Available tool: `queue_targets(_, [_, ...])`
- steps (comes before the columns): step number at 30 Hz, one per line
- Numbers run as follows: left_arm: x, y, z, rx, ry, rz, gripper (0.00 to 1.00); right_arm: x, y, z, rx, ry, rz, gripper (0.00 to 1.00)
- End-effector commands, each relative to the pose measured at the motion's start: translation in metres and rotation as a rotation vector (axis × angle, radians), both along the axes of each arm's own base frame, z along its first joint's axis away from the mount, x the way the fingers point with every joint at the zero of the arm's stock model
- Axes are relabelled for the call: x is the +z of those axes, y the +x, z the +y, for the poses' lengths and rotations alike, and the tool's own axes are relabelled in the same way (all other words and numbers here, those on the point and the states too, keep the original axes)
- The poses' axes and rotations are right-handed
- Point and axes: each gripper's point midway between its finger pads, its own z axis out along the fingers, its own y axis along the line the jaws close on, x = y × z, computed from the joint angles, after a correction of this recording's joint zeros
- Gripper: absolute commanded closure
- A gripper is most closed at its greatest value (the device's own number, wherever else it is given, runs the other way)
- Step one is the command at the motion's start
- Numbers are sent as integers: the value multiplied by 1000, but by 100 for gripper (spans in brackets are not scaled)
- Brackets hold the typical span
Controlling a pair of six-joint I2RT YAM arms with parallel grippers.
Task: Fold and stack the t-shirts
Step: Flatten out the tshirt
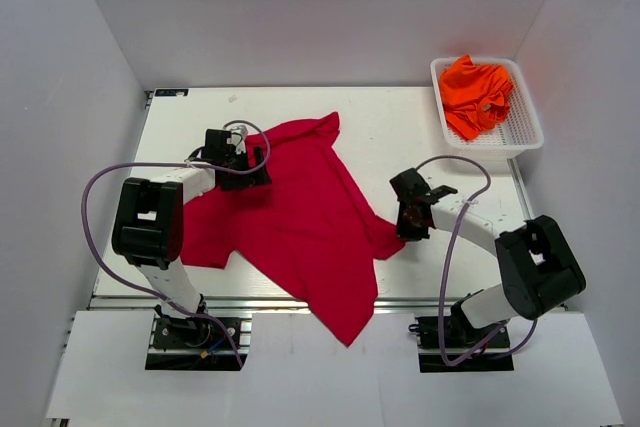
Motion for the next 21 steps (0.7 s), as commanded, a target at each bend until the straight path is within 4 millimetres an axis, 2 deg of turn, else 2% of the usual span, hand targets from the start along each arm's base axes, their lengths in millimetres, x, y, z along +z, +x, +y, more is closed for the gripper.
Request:
queue_targets(1, [-5, -3, 3, 23, -4, 11, 0, 20, 41, -22, -145, -114, -174, 100])
queue_targets(2, [-7, -4, 9, 39, 5, 20, 0, 36, 53, -21, -153, -112, -223, 100])
queue_targets(4, [-8, -3, 10, 45, 13, 19, 0, 49, 64, -43, -203, -218, -275, 100])
queue_targets(5, [-8, -3, 12, 50, 20, 18, 0, 69, 79, -46, -232, -239, -315, 100])
queue_targets(7, [-8, -3, 12, 50, 20, 18, 0, 67, 84, -56, -252, -302, -289, 100])
queue_targets(8, [-9, -4, 14, 56, 28, 26, 0, 78, 96, -62, -292, -328, -328, 100])
queue_targets(9, [-10, -4, 15, 62, 37, 25, 0, 75, 99, -65, -295, -359, -304, 100])
queue_targets(11, [-11, -5, 17, 68, 45, 33, 0, 82, 109, -71, -306, -383, -297, 100])
queue_targets(12, [-8, -3, 21, 82, 62, 22, 0, 89, 120, -75, -316, -388, -301, 100])
queue_targets(14, [-9, -5, 21, 82, 64, 31, 0, 79, 123, -86, -324, -449, -250, 100])
queue_targets(15, [-9, -5, 21, 82, 64, 31, 0, 90, 138, -92, -362, -437, -276, 100])
queue_targets(17, [-7, -5, 17, 73, 64, 32, 0, 78, 141, -99, -345, -477, -220, 100])
queue_targets(18, [-4, -3, 13, 64, 63, 23, 0, 81, 149, -107, -377, -472, -222, 100])
queue_targets(20, [-2, -6, 5, 34, 24, 28, 0, 68, 154, -118, -384, -501, -163, 100])
queue_targets(21, [-3, -7, 6, 34, 26, 37, 0, 72, 162, -118, -388, -498, -168, 100])
